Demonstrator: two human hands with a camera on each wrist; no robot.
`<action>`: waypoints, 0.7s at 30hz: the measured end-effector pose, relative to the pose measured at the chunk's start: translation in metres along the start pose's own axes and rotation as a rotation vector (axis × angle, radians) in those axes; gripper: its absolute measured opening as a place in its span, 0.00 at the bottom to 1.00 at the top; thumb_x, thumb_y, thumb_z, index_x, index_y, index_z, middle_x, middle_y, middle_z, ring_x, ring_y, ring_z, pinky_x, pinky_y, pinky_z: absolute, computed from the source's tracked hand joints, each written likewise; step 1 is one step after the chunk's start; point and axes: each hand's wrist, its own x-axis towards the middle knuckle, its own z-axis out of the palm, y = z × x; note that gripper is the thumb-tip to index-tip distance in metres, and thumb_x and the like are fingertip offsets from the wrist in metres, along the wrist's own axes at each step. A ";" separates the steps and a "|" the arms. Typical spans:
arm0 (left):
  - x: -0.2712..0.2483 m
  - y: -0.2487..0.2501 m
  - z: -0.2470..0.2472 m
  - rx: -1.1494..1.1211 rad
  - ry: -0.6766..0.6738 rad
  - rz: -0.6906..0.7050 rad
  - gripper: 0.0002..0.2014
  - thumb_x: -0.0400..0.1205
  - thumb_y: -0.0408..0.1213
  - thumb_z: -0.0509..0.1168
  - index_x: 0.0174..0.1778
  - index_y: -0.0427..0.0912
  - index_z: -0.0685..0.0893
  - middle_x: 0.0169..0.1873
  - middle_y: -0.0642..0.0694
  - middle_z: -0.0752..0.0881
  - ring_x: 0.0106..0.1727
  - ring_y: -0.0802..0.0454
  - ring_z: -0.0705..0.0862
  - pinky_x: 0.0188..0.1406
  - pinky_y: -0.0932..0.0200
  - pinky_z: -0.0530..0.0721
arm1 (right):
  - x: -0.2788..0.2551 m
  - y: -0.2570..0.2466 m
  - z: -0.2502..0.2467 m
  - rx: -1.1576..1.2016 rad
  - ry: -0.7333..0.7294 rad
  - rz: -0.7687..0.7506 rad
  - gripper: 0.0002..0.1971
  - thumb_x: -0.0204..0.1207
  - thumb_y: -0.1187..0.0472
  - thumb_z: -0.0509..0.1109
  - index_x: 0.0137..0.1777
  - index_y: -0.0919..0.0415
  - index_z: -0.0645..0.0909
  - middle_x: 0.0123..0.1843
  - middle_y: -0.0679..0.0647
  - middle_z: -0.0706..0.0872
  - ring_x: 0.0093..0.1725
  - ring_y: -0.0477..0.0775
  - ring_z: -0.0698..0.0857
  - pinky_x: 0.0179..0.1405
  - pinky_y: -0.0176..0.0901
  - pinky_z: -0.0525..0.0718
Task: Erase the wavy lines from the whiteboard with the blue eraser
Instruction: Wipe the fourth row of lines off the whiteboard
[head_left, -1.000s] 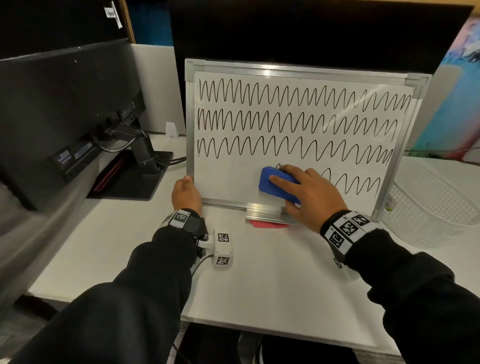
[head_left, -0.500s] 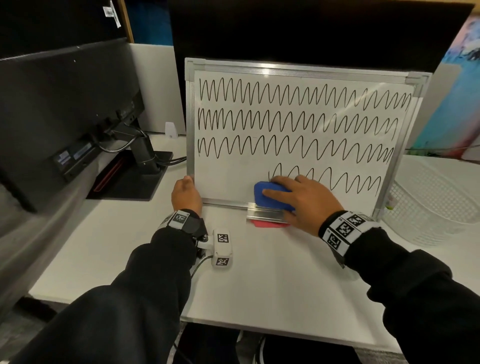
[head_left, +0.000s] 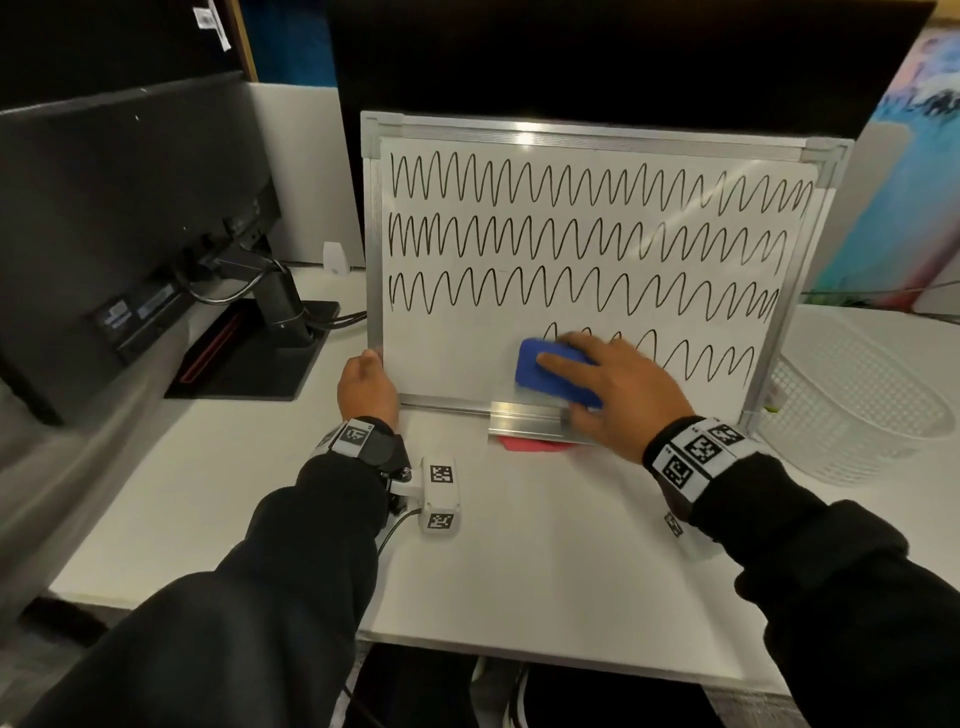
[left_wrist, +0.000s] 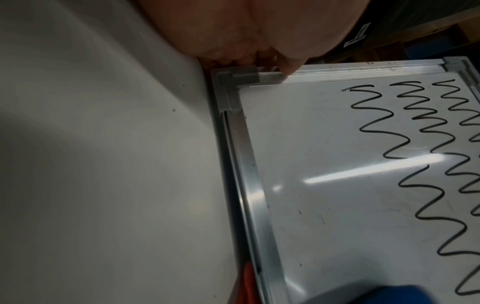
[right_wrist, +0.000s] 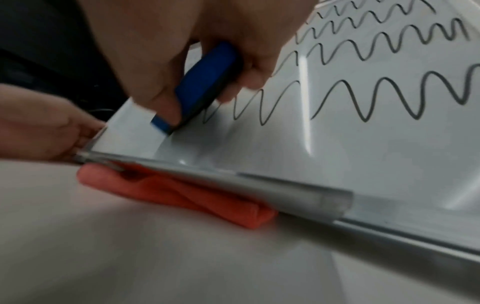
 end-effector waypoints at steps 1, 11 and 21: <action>0.000 0.000 0.000 0.001 0.000 -0.001 0.20 0.91 0.44 0.48 0.66 0.35 0.79 0.61 0.37 0.81 0.57 0.45 0.77 0.56 0.57 0.71 | -0.002 -0.002 0.002 -0.025 -0.051 -0.056 0.28 0.74 0.49 0.69 0.75 0.42 0.73 0.76 0.50 0.74 0.54 0.57 0.79 0.52 0.51 0.82; -0.001 0.000 0.000 0.014 -0.010 0.011 0.21 0.91 0.43 0.47 0.66 0.34 0.79 0.61 0.36 0.81 0.53 0.50 0.74 0.53 0.58 0.69 | -0.004 0.011 -0.002 -0.066 -0.023 -0.086 0.28 0.72 0.52 0.68 0.74 0.43 0.74 0.74 0.52 0.76 0.52 0.58 0.79 0.50 0.53 0.83; -0.001 0.001 -0.001 0.032 -0.005 0.009 0.21 0.91 0.43 0.47 0.67 0.33 0.78 0.63 0.35 0.81 0.58 0.45 0.77 0.55 0.59 0.68 | -0.003 0.017 -0.009 0.002 0.062 0.053 0.29 0.73 0.55 0.69 0.76 0.44 0.72 0.75 0.51 0.74 0.53 0.58 0.78 0.50 0.51 0.82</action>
